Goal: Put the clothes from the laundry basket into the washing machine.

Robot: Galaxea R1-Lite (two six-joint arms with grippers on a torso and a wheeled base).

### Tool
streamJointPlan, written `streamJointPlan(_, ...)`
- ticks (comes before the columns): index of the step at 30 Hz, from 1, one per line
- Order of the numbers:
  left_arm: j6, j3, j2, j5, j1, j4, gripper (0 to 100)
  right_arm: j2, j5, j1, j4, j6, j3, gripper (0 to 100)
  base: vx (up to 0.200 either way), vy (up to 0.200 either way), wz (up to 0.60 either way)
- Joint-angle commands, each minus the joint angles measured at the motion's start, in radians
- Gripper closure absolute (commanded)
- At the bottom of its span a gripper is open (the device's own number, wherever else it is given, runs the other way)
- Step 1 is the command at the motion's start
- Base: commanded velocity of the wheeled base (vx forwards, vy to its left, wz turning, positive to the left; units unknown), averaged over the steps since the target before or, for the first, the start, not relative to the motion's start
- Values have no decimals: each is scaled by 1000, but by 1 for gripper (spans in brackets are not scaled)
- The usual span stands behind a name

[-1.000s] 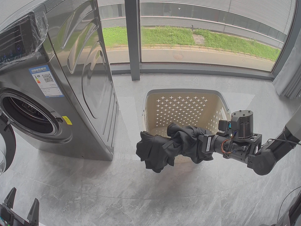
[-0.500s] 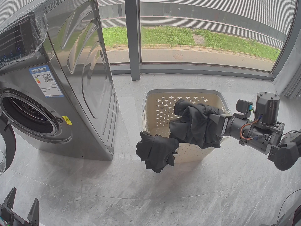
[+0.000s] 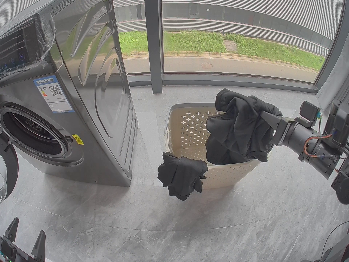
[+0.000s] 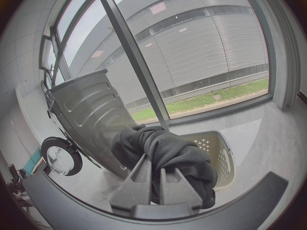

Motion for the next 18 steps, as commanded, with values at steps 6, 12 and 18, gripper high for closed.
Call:
streamJointPlan(6, -1, 16, -13, 0, 0, 0, 0, -120, -19, 15, -12, -44, 8, 100, -67, 0, 0)
streamJointPlan(12, -1, 16, -13, 0, 0, 0, 0, -143, -19, 21, -6, -50, 10, 100, -200, 0, 0)
streamJointPlan(18, -1, 16, -13, 0, 0, 0, 0, -144, -18, 36, -7, -50, 14, 100, -200, 0, 0)
